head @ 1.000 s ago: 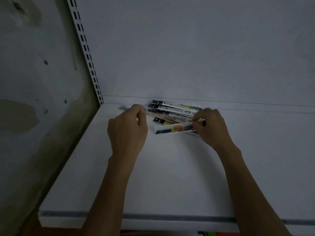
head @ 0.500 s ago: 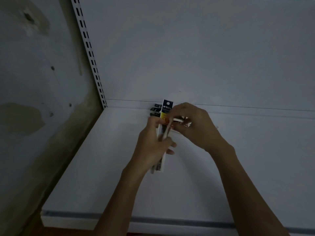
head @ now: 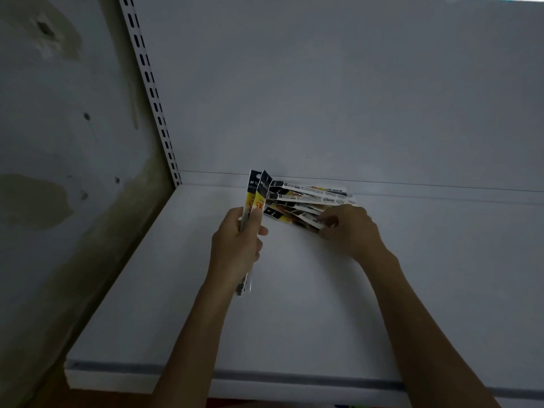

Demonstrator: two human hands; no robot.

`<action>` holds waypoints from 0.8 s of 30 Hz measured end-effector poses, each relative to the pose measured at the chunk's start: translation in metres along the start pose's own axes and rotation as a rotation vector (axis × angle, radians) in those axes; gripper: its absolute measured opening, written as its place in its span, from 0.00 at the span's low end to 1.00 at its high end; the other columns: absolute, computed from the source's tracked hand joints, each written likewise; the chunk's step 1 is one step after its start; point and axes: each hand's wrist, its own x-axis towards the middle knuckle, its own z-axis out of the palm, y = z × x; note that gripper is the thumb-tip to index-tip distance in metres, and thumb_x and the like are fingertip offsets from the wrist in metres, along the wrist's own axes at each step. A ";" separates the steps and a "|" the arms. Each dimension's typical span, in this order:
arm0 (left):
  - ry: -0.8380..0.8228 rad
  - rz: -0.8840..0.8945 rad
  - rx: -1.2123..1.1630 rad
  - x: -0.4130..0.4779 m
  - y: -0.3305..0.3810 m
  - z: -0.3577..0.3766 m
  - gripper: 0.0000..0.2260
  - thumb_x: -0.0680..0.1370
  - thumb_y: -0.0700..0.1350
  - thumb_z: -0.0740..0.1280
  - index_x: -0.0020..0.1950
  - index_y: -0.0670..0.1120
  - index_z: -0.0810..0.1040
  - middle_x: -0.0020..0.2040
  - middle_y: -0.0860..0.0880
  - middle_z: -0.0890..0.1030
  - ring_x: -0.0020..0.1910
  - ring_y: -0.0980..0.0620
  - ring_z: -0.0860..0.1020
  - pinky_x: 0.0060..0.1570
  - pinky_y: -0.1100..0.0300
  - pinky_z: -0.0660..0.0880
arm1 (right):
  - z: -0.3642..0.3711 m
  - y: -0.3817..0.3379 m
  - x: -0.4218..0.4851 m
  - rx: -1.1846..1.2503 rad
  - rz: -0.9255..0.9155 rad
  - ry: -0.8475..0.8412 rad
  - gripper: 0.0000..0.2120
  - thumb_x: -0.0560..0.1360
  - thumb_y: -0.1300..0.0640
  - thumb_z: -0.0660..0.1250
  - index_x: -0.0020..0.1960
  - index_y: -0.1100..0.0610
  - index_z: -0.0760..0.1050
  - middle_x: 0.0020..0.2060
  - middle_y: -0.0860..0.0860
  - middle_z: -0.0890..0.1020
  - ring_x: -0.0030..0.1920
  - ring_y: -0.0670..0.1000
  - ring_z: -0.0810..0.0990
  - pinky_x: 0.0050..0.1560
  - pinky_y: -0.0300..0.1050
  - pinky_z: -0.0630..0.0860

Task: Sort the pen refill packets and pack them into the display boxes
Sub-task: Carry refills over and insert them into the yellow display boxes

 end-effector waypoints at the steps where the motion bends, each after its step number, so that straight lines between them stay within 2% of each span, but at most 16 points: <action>1: 0.002 -0.006 0.002 0.001 0.000 0.000 0.08 0.80 0.50 0.59 0.44 0.49 0.73 0.37 0.50 0.77 0.22 0.61 0.69 0.23 0.69 0.67 | 0.000 0.001 -0.001 0.044 0.012 0.002 0.13 0.69 0.63 0.67 0.51 0.50 0.80 0.46 0.47 0.80 0.50 0.49 0.77 0.45 0.39 0.70; 5: 0.019 -0.033 -0.008 0.000 -0.001 0.002 0.09 0.79 0.50 0.61 0.41 0.47 0.73 0.36 0.51 0.75 0.24 0.60 0.69 0.24 0.69 0.67 | -0.004 -0.005 -0.009 0.168 -0.035 0.067 0.11 0.68 0.63 0.69 0.48 0.53 0.81 0.39 0.46 0.79 0.43 0.47 0.77 0.44 0.38 0.73; 7: 0.044 -0.038 -0.020 0.000 -0.003 0.004 0.10 0.77 0.52 0.64 0.43 0.46 0.72 0.37 0.50 0.75 0.28 0.56 0.70 0.29 0.65 0.70 | -0.010 -0.017 -0.017 0.295 -0.119 0.099 0.09 0.69 0.62 0.71 0.48 0.54 0.81 0.38 0.46 0.79 0.37 0.42 0.76 0.39 0.28 0.70; 8: 0.047 -0.036 -0.012 0.000 -0.003 0.006 0.12 0.75 0.54 0.65 0.44 0.46 0.71 0.38 0.48 0.76 0.31 0.55 0.71 0.34 0.60 0.72 | -0.013 -0.027 -0.022 0.362 -0.164 0.101 0.08 0.69 0.61 0.72 0.48 0.54 0.81 0.37 0.45 0.79 0.36 0.40 0.75 0.37 0.26 0.69; 10: 0.032 -0.034 0.008 -0.001 -0.004 0.012 0.15 0.74 0.58 0.65 0.47 0.47 0.71 0.43 0.47 0.77 0.36 0.52 0.74 0.41 0.54 0.73 | -0.016 -0.046 -0.034 0.411 -0.275 0.056 0.08 0.68 0.60 0.73 0.48 0.54 0.81 0.38 0.45 0.80 0.36 0.40 0.76 0.38 0.27 0.70; 12: 0.016 -0.027 0.001 -0.003 -0.002 0.018 0.16 0.76 0.59 0.61 0.54 0.48 0.73 0.47 0.49 0.79 0.43 0.52 0.77 0.46 0.55 0.74 | -0.012 -0.064 -0.045 0.357 -0.409 -0.049 0.08 0.70 0.61 0.70 0.49 0.55 0.81 0.40 0.47 0.82 0.39 0.43 0.78 0.39 0.28 0.71; 14: 0.021 -0.032 -0.029 -0.004 0.000 0.022 0.16 0.79 0.56 0.57 0.59 0.48 0.74 0.49 0.49 0.80 0.49 0.52 0.79 0.51 0.54 0.76 | -0.010 -0.071 -0.052 0.353 -0.466 -0.128 0.09 0.72 0.62 0.67 0.51 0.56 0.80 0.43 0.47 0.82 0.42 0.43 0.79 0.42 0.31 0.74; 15: 0.028 -0.048 -0.050 -0.004 0.000 0.022 0.15 0.80 0.55 0.56 0.59 0.48 0.75 0.49 0.48 0.81 0.49 0.50 0.80 0.52 0.52 0.76 | -0.012 -0.070 -0.054 0.377 -0.455 -0.145 0.10 0.72 0.62 0.66 0.52 0.55 0.80 0.44 0.47 0.82 0.44 0.43 0.80 0.45 0.33 0.75; 17: 0.043 -0.076 -0.083 -0.005 0.001 0.023 0.15 0.80 0.54 0.55 0.50 0.47 0.77 0.46 0.46 0.81 0.45 0.49 0.80 0.49 0.52 0.76 | -0.022 -0.058 -0.057 0.479 -0.353 -0.131 0.11 0.73 0.61 0.67 0.54 0.53 0.80 0.46 0.44 0.82 0.46 0.42 0.80 0.49 0.36 0.76; 19: 0.042 -0.075 -0.106 -0.007 0.004 0.030 0.16 0.81 0.53 0.55 0.41 0.48 0.75 0.38 0.48 0.80 0.39 0.49 0.79 0.44 0.55 0.74 | -0.034 -0.037 -0.061 0.563 -0.216 -0.003 0.09 0.73 0.60 0.67 0.53 0.53 0.80 0.44 0.40 0.81 0.44 0.40 0.80 0.48 0.33 0.75; 21: -0.001 -0.060 -0.144 -0.012 0.010 0.045 0.14 0.81 0.53 0.55 0.40 0.49 0.73 0.34 0.51 0.80 0.36 0.49 0.78 0.43 0.55 0.75 | -0.046 -0.009 -0.069 0.535 -0.115 0.171 0.07 0.73 0.60 0.67 0.49 0.52 0.81 0.41 0.37 0.80 0.43 0.40 0.80 0.45 0.32 0.75; 24: -0.120 -0.060 -0.192 -0.024 0.018 0.074 0.13 0.80 0.54 0.55 0.42 0.50 0.71 0.27 0.53 0.79 0.33 0.50 0.79 0.41 0.55 0.75 | -0.065 0.038 -0.093 0.505 0.025 0.356 0.07 0.74 0.61 0.66 0.46 0.50 0.80 0.40 0.42 0.83 0.42 0.45 0.81 0.47 0.43 0.79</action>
